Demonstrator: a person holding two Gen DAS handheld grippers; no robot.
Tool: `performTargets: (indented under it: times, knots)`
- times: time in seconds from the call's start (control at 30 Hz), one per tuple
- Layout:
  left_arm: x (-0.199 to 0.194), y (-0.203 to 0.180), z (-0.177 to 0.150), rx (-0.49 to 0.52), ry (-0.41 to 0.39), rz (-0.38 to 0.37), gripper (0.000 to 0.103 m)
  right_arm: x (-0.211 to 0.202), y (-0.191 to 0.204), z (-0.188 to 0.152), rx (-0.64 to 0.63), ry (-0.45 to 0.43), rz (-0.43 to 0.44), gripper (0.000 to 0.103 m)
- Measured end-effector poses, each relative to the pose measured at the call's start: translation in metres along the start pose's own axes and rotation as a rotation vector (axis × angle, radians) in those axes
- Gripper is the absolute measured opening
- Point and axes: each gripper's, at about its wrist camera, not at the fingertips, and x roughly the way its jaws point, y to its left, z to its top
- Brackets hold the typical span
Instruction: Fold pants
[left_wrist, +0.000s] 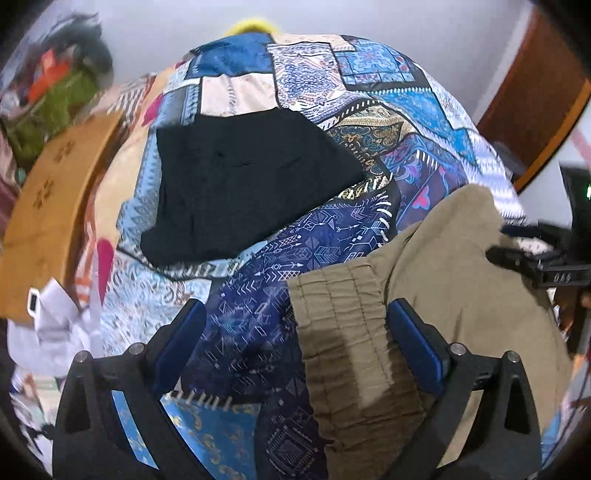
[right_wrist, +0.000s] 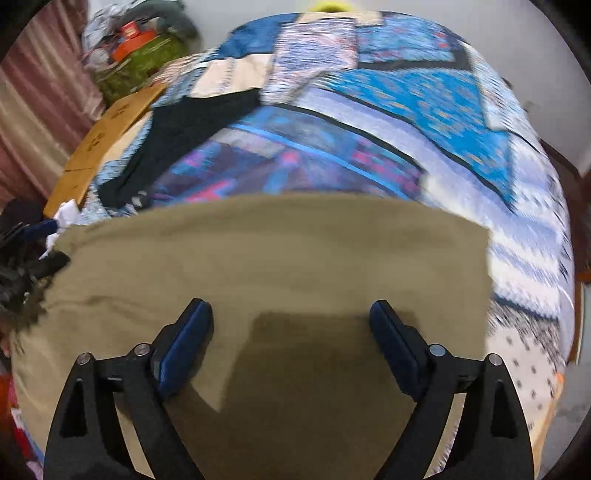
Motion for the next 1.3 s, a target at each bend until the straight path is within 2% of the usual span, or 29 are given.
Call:
performTargets:
  times: [0.03, 0.17, 0.27, 0.37, 0.5, 0.8, 0.87, 1.1, 1.2, 1.3]
  knots:
    - [-0.003, 0.0, -0.001, -0.002, -0.004, 0.004, 0.1, -0.002, -0.01, -0.006, 0.033, 0.004, -0.015, 0.089]
    - [-0.02, -0.01, -0.01, 0.061, -0.034, 0.095, 0.1, -0.014, -0.034, -0.027, 0.171, 0.01, 0.006, 0.088]
    - [-0.03, -0.014, -0.021, 0.091, -0.031, 0.113, 0.1, -0.025, -0.029, -0.045, 0.158, -0.007, 0.001, 0.089]
    - [-0.04, -0.011, -0.034, 0.074, -0.035, 0.104, 0.1, -0.037, -0.028, -0.062, 0.177, -0.01, 0.009, 0.089]
    - [-0.051, -0.008, -0.051, 0.043, -0.042, 0.095, 0.1, -0.051, -0.023, -0.092, 0.173, -0.046, -0.022, 0.089]
    - [-0.083, -0.015, -0.073, -0.001, -0.056, 0.071, 0.1, -0.095, -0.004, -0.139, 0.105, -0.121, -0.136, 0.089]
    - [-0.094, -0.019, -0.075, -0.012, -0.067, 0.047, 0.1, -0.11, 0.008, -0.142, 0.073, -0.17, -0.147, 0.089]
    - [-0.12, -0.041, -0.085, -0.074, -0.099, -0.089, 0.1, -0.151, 0.046, -0.137, 0.056, -0.353, -0.094, 0.09]
    - [-0.119, -0.053, -0.094, -0.058, -0.083, -0.12, 0.1, -0.143, 0.06, -0.133, 0.046, -0.366, -0.072, 0.09]
    - [-0.113, -0.061, -0.107, -0.055, -0.047, -0.151, 0.1, -0.12, 0.068, -0.132, 0.047, -0.33, -0.069, 0.09]
